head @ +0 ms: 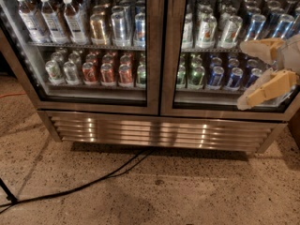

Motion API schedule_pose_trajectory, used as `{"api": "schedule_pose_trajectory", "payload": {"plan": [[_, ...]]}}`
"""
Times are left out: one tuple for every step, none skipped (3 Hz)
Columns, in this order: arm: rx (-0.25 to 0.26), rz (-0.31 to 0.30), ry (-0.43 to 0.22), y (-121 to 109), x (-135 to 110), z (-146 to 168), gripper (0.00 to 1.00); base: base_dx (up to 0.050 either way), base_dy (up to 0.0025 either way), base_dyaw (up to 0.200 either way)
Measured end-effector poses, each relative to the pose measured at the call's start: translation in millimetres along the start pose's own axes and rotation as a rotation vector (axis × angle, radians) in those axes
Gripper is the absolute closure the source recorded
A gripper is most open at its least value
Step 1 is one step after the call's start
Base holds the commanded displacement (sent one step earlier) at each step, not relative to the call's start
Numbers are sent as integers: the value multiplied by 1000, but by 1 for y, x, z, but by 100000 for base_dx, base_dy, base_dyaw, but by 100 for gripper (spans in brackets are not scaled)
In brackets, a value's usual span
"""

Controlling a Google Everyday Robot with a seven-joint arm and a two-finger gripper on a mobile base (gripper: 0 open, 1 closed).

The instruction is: Open left fridge door

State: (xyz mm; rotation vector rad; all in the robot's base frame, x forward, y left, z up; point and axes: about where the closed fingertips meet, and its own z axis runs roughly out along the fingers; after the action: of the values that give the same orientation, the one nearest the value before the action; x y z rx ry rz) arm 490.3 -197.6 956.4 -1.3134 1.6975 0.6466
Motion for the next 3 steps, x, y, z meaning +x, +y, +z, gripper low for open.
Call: {"api": "schedule_pose_trajectory", "payload": {"plan": [[0,0,0,0,0,0,0,0,0,0],[-35,31,-42,0,2,10,0,0,0,0],[-67,73,-184,2,-10,33,0,0,0,0]]}}
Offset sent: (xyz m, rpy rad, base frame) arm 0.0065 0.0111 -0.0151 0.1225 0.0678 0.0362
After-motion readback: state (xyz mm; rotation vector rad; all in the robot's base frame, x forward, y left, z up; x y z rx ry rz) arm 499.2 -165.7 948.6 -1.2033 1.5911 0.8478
